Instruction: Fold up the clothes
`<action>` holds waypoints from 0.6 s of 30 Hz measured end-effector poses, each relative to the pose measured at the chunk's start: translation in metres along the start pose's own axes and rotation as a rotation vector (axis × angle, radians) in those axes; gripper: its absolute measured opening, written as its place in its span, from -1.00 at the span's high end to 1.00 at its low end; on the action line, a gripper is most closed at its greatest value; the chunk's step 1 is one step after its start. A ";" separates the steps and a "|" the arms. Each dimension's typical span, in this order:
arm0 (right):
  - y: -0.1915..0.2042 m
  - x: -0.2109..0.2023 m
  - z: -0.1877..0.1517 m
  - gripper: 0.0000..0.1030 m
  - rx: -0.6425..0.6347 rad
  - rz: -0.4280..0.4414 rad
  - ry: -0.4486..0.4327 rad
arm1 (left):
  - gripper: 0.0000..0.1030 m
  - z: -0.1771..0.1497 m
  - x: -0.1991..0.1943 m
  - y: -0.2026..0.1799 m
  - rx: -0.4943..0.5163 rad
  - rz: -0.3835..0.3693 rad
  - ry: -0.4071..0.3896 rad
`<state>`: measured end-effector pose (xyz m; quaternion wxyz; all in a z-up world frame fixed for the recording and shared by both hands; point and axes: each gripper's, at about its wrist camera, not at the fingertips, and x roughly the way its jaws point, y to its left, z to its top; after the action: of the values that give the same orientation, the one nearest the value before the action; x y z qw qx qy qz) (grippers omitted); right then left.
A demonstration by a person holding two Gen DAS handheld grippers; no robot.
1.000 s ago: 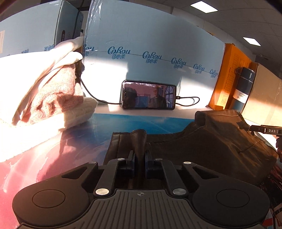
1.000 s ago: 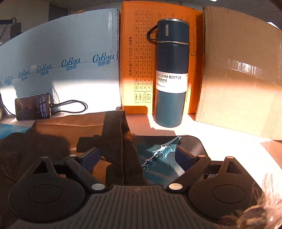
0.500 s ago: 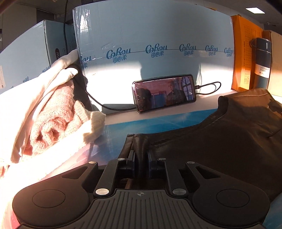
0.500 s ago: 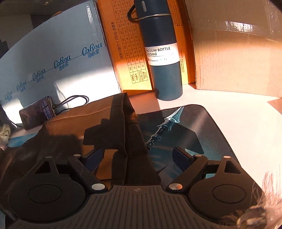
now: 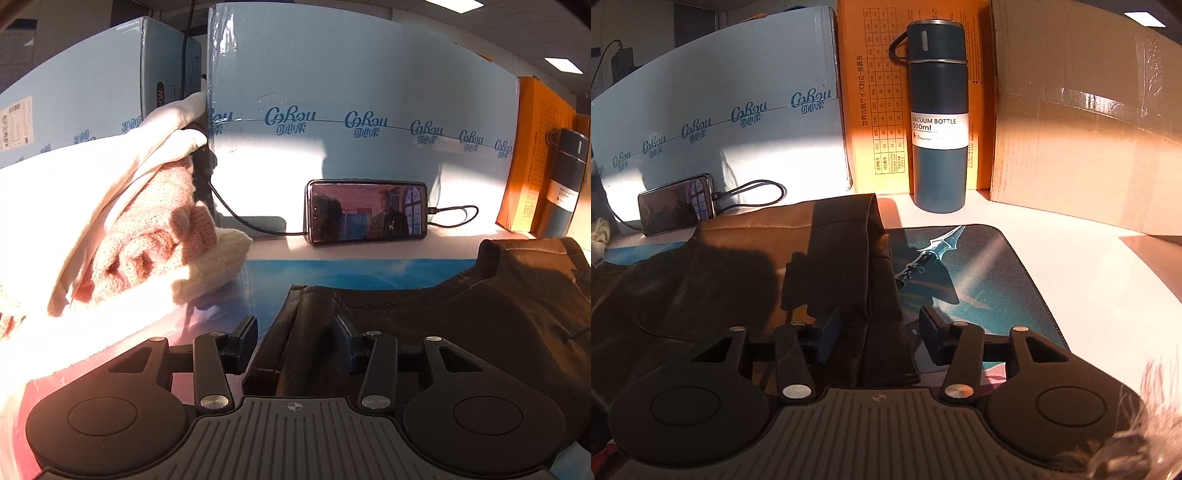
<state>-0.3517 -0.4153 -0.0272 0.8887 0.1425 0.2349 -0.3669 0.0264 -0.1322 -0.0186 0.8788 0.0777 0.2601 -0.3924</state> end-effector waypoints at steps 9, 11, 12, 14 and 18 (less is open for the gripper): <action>0.018 -0.032 -0.002 -0.69 0.236 0.264 -0.156 | -0.52 -0.043 -0.070 0.041 -0.395 -0.097 -0.011; 0.028 -0.029 -0.006 -0.69 0.237 0.326 -0.121 | -0.53 -0.053 -0.082 0.044 -0.489 -0.135 -0.002; 0.033 -0.029 -0.009 -0.69 0.229 0.344 -0.111 | -0.54 -0.058 -0.088 0.046 -0.545 -0.168 0.004; 0.042 -0.029 -0.013 -0.69 0.204 0.365 -0.100 | -0.61 -0.065 -0.091 0.047 -0.628 -0.264 0.026; 0.054 -0.030 -0.020 -0.70 0.160 0.398 -0.090 | -0.62 -0.066 -0.075 0.037 -0.677 -0.332 0.126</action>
<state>-0.3375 -0.3522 -0.0239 0.9391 0.2397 0.1326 -0.2077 -0.0143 -0.0357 -0.0389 0.7616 -0.2359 0.4376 -0.4157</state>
